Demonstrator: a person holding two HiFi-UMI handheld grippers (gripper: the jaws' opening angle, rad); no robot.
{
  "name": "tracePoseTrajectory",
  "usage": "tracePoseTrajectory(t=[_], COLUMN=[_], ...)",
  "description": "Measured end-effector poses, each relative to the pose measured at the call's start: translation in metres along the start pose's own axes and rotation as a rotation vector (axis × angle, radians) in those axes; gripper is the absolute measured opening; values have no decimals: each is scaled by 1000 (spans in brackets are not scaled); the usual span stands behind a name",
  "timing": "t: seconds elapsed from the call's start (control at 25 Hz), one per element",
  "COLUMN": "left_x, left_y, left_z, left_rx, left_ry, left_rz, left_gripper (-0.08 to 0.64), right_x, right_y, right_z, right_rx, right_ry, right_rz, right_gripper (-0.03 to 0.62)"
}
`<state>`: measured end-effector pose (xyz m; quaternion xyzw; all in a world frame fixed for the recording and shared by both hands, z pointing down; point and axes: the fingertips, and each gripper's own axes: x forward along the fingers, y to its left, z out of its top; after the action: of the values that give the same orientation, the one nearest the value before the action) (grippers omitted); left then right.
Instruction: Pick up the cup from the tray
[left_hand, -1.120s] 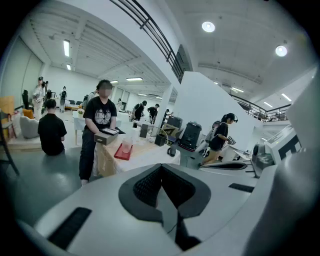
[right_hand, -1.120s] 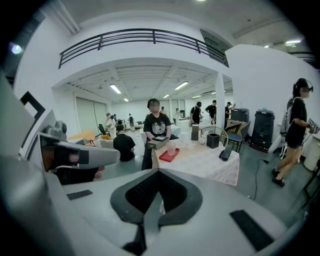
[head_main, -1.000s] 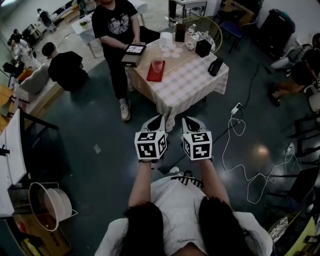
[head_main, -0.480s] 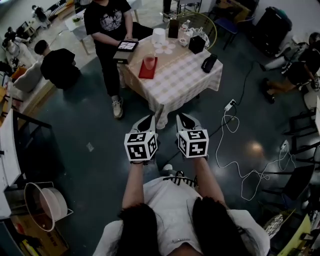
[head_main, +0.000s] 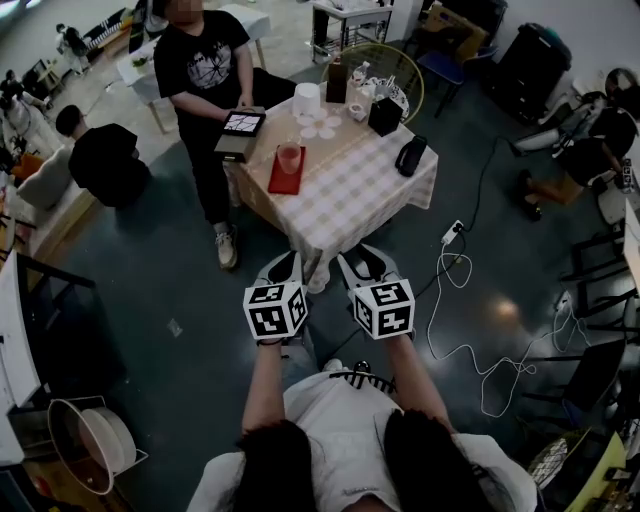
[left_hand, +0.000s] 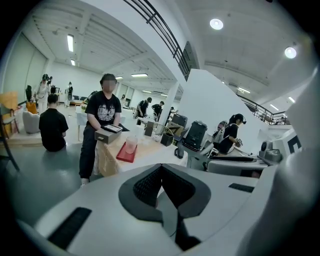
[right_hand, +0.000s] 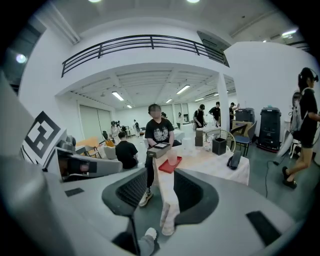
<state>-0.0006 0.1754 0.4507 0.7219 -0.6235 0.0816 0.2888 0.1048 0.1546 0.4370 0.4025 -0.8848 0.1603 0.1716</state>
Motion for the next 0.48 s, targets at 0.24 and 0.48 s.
tracePoseTrajectory(t=[0.24,0.48], left_x=[47,91], left_y=[24,61], left_z=[39,70], left_rx=[22,39], left_ry=[-2,23], left_rz=[-7,2], left_gripper=[5,5], right_x=[50,109], right_y=[-17,-24], right_z=[29,59], right_rx=[6,6], right_ry=[-15,-40], right_rz=[8,25], right_gripper=[213,273])
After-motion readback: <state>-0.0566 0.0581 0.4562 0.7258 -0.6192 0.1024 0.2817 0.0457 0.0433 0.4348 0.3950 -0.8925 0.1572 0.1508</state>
